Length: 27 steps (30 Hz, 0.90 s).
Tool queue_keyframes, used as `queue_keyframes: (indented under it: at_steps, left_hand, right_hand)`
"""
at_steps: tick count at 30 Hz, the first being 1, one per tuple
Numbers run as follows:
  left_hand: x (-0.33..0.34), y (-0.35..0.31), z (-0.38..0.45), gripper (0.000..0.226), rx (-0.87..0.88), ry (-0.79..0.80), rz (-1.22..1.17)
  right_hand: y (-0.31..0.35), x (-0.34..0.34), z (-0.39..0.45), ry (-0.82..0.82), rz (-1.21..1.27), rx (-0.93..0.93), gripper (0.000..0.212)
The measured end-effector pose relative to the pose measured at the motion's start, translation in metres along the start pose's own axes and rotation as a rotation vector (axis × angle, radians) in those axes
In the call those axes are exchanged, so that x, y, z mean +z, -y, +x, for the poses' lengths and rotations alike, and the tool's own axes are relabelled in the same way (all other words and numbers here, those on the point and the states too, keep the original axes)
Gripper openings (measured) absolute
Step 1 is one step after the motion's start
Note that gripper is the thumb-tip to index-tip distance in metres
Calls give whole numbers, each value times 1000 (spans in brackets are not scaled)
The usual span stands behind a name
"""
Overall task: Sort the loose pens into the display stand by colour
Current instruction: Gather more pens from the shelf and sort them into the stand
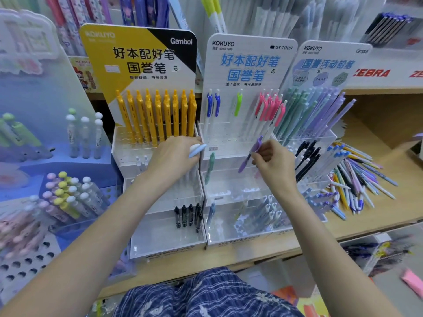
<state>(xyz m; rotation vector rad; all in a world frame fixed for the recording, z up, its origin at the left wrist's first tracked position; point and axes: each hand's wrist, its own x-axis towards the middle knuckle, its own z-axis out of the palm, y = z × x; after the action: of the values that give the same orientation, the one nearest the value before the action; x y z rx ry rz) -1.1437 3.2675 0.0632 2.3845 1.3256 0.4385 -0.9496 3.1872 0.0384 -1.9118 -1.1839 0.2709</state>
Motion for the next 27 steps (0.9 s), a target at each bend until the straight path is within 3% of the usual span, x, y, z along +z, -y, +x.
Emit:
queue_keyframes:
  at_steps: [17, 21, 23, 25, 27]
  left_hand:
    - [0, -9, -10, 28, 7, -73, 4]
    - [-4, -17, -19, 29, 43, -174, -221]
    - [-5, -22, -21, 46, 7, -69, -359]
    - [-5, -28, -24, 59, -18, 80, -465]
    - [-4, -33, -26, 63, -5, 171, -565]
  right_hand:
    - [-16, 29, -5, 145, -112, 115, 11]
    - [-2, 2, -9, 114, -121, 77, 26]
    - [20, -14, -15, 87, 125, 12, 21]
    - [48, -22, -22, 220, 312, -52, 9]
    - [65, -22, -24, 364, 348, -84, 7]
